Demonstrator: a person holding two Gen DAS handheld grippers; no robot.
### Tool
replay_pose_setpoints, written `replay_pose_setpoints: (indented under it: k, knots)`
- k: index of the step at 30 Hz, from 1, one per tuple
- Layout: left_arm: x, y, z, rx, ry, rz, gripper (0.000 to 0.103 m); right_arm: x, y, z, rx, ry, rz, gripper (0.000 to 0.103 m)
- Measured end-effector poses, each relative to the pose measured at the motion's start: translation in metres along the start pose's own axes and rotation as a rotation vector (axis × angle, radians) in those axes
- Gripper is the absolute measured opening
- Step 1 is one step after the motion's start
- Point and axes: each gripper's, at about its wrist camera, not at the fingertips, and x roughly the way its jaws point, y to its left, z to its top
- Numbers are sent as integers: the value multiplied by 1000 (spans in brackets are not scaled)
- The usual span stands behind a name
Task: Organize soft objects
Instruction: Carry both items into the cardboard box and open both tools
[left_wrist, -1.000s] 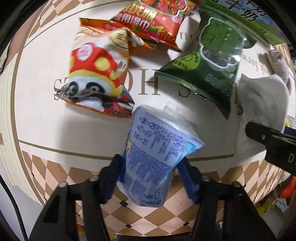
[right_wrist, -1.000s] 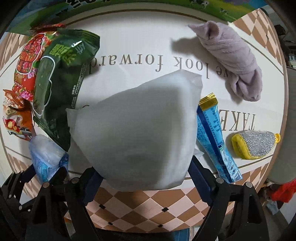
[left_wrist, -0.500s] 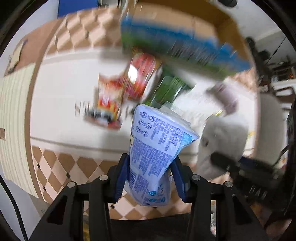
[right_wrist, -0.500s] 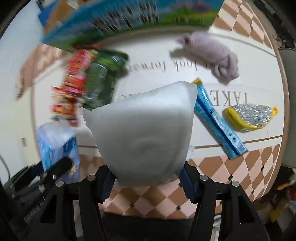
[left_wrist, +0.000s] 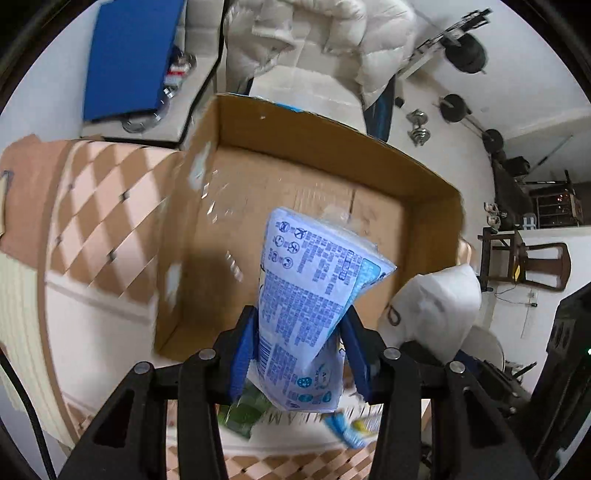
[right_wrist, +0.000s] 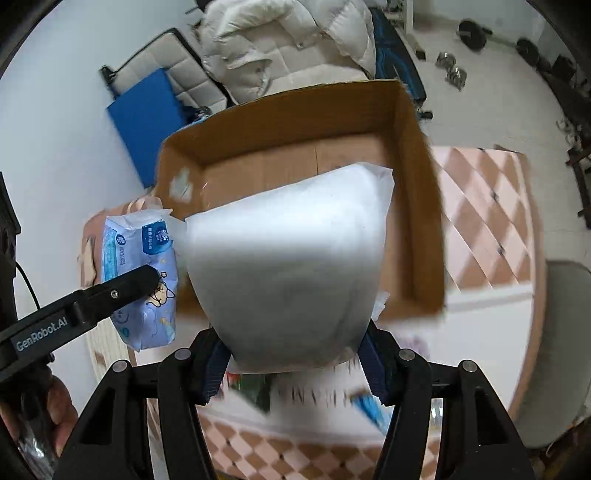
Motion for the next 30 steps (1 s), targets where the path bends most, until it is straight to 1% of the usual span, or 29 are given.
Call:
replay_pose_setpoints:
  k: [1, 3, 7, 9, 11, 14, 16, 18, 19, 20, 21, 22, 23, 24, 25, 26, 30]
  knots:
    - [15, -1, 15, -17, 30, -8, 43, 16, -8, 16, 3, 14, -9, 64]
    - [39, -4, 33, -34, 78, -21, 43, 44, -6, 51, 2, 34, -37, 64]
    - [74, -13, 56, -48, 136, -10, 43, 85, -17, 94, 18, 82, -52, 64]
    - [83, -20, 62, -45, 155, 6, 43, 101, -21, 112, 20, 99, -68, 64]
    - [90, -24, 65, -47, 168, 7, 43, 115, -23, 125, 13, 114, -86, 64]
    - [95, -30, 65, -48, 179, 0, 44, 133, -29, 136, 4, 134, -106, 64]
    - [96, -36, 64, -7, 175, 10, 45, 142, -31, 140, -5, 145, -110, 64]
    - [96, -40, 62, 7, 182, 19, 48, 145, -28, 142, -16, 153, -121, 65]
    - [95, -40, 60, 6, 193, 15, 50, 146, -27, 144, -21, 157, -128, 68]
    - [95, -39, 62, 5, 192, 15, 62, 147, -26, 145, -31, 164, -135, 70]
    - [90, -40, 61, 13, 175, 30, 79, 147, -26, 146, -37, 164, -139, 74]
    - [85, -41, 61, 28, 157, 50, 87, 145, -25, 146, -45, 162, -138, 84]
    - [79, -43, 59, 45, 130, 72, 91, 144, -26, 146, -47, 161, -129, 90]
    - [70, -45, 56, 66, 100, 105, 92, 140, -25, 145, -46, 159, -121, 98]
    - [65, -46, 55, 79, 83, 127, 94, 137, -24, 145, -49, 156, -118, 99]
    - [58, -47, 51, 93, 60, 155, 101, 133, -23, 145, -55, 151, -123, 99]
    - [31, -47, 33, 125, -9, 209, 101, 115, -15, 138, -101, 103, -185, 103]
